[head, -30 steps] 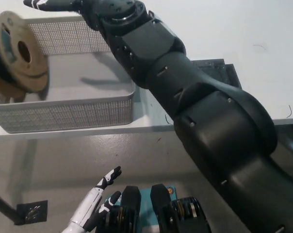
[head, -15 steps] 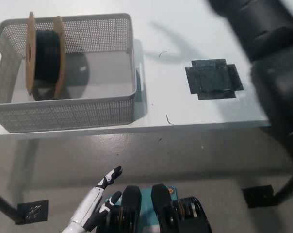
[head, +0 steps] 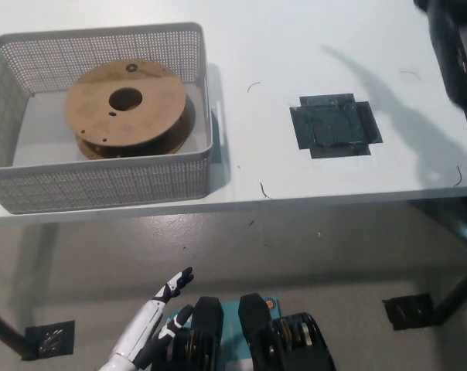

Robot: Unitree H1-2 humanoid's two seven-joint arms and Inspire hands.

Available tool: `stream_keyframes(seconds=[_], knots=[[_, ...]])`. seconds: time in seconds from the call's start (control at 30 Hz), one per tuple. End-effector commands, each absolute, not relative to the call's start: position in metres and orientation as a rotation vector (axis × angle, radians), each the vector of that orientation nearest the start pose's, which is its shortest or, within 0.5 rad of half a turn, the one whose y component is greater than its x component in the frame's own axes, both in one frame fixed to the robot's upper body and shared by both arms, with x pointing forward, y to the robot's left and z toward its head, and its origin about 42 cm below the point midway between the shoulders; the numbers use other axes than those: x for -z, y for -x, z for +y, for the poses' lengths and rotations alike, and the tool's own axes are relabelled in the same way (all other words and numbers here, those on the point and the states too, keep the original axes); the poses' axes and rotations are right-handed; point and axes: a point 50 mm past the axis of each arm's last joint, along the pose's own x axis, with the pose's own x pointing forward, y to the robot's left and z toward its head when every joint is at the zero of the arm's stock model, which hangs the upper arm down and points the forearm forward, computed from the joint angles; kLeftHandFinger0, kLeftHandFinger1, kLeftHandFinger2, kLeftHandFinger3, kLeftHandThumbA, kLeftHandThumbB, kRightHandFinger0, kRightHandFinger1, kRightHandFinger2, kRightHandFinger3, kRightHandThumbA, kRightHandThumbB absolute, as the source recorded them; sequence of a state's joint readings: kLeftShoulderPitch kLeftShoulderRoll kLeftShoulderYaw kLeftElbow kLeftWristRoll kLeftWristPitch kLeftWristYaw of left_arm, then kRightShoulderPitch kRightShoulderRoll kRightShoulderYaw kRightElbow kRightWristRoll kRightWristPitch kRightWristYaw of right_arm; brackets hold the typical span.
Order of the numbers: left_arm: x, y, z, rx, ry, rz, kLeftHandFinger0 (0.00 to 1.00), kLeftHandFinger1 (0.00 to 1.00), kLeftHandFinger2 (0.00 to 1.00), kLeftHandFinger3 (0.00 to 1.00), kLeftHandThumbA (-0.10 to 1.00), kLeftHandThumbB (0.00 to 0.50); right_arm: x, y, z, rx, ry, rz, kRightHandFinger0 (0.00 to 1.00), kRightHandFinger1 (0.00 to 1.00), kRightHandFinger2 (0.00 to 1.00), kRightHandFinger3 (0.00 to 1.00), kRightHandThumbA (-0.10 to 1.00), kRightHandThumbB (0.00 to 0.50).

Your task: Use the right hand to pick up a 3d printing filament and place it into a container on the left side

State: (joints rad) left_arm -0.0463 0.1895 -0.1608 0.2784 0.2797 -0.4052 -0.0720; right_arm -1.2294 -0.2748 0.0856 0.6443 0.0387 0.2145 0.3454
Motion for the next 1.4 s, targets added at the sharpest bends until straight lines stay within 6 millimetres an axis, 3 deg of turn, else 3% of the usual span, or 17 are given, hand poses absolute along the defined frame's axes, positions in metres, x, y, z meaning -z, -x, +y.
stream_keyframes(seconds=[0.0, 0.07, 0.1, 0.23, 0.33, 0.43, 0.47, 0.5, 0.53, 0.67, 0.77, 0.93, 0.97, 1.0, 1.07, 1.23, 1.37], knots=[[-0.068, -0.293, 0.226, 0.341, -0.463, -0.211, 1.00, 1.00, 1.00, 1.00, 1.00, 0.225, -0.523, -0.373, -0.220, -0.630, 0.361, -0.831, 1.00, 1.00, 1.00, 1.00, 0.84, 0.337], [-0.066, -0.292, 0.225, 0.339, -0.457, -0.212, 1.00, 1.00, 1.00, 1.00, 1.00, 0.230, -0.510, -0.356, -0.213, -0.617, 0.373, -0.889, 1.00, 1.00, 1.00, 1.00, 0.90, 0.341], [-0.066, -0.292, 0.225, 0.339, -0.453, -0.214, 1.00, 1.00, 1.00, 1.00, 1.00, 0.223, -0.500, -0.342, -0.209, -0.583, 0.420, -0.946, 1.00, 1.00, 1.00, 1.00, 1.00, 0.349], [-0.066, -0.292, 0.224, 0.340, -0.448, -0.212, 1.00, 1.00, 1.00, 1.00, 1.00, 0.234, -0.446, -0.296, -0.186, -0.391, 0.479, -1.173, 1.00, 1.00, 1.00, 1.00, 1.00, 0.403], [-0.067, -0.294, 0.225, 0.336, -0.448, -0.218, 1.00, 1.00, 1.00, 1.00, 1.00, 0.231, -0.425, -0.275, -0.167, -0.334, 0.396, -1.317, 1.00, 1.00, 1.00, 1.00, 1.00, 0.371], [-0.065, -0.291, 0.226, 0.332, -0.446, -0.215, 1.00, 1.00, 1.00, 1.00, 1.00, 0.232, -0.412, -0.265, -0.157, -0.320, 0.347, -1.387, 1.00, 1.00, 1.00, 1.00, 1.00, 0.376], [-0.065, -0.290, 0.226, 0.335, -0.447, -0.208, 1.00, 1.00, 1.00, 1.00, 1.00, 0.237, -0.409, -0.258, -0.156, -0.321, 0.326, -1.386, 1.00, 1.00, 1.00, 1.00, 1.00, 0.429], [-0.064, -0.290, 0.226, 0.339, -0.449, -0.206, 1.00, 1.00, 1.00, 1.00, 1.00, 0.237, -0.407, -0.254, -0.157, -0.334, 0.326, -1.404, 1.00, 1.00, 1.00, 1.00, 1.00, 0.420], [-0.064, -0.290, 0.224, 0.341, -0.452, -0.207, 1.00, 1.00, 1.00, 1.00, 1.00, 0.239, -0.405, -0.247, -0.159, -0.303, 0.338, -1.429, 1.00, 1.00, 1.00, 1.00, 1.00, 0.453], [-0.064, -0.289, 0.225, 0.342, -0.449, -0.207, 1.00, 1.00, 1.00, 1.00, 1.00, 0.243, -0.388, -0.235, -0.155, -0.332, 0.333, -1.440, 1.00, 1.00, 1.00, 1.00, 1.00, 0.434], [-0.065, -0.290, 0.225, 0.342, -0.445, -0.211, 1.00, 1.00, 1.00, 1.00, 1.00, 0.235, -0.367, -0.223, -0.157, -0.243, 0.314, -1.443, 1.00, 1.00, 1.00, 1.00, 1.00, 0.489], [-0.066, -0.291, 0.226, 0.339, -0.447, -0.219, 1.00, 1.00, 1.00, 1.00, 1.00, 0.220, -0.332, -0.221, -0.157, -0.214, 0.386, -1.280, 1.00, 1.00, 1.00, 1.00, 1.00, 0.456], [-0.065, -0.290, 0.226, 0.337, -0.447, -0.216, 1.00, 1.00, 1.00, 1.00, 1.00, 0.221, -0.319, -0.221, -0.159, -0.209, 0.386, -1.208, 1.00, 1.00, 1.00, 1.00, 1.00, 0.421], [-0.064, -0.289, 0.226, 0.336, -0.449, -0.214, 1.00, 1.00, 1.00, 1.00, 1.00, 0.225, -0.300, -0.223, -0.162, -0.201, 0.382, -1.156, 1.00, 1.00, 1.00, 1.00, 1.00, 0.307], [-0.063, -0.287, 0.227, 0.335, -0.449, -0.208, 1.00, 1.00, 1.00, 1.00, 1.00, 0.240, -0.266, -0.228, -0.169, -0.205, 0.383, -1.036, 1.00, 1.00, 1.00, 1.00, 1.00, 0.248], [-0.063, -0.286, 0.225, 0.331, -0.452, -0.204, 1.00, 1.00, 1.00, 1.00, 1.00, 0.258, -0.212, -0.241, -0.175, -0.149, 0.446, -0.821, 1.00, 1.00, 1.00, 1.00, 1.00, 0.291], [-0.061, -0.287, 0.225, 0.324, -0.437, -0.217, 1.00, 1.00, 1.00, 1.00, 1.00, 0.243, -0.170, -0.259, -0.175, -0.136, 0.441, -0.675, 1.00, 1.00, 1.00, 1.00, 1.00, 0.293]])
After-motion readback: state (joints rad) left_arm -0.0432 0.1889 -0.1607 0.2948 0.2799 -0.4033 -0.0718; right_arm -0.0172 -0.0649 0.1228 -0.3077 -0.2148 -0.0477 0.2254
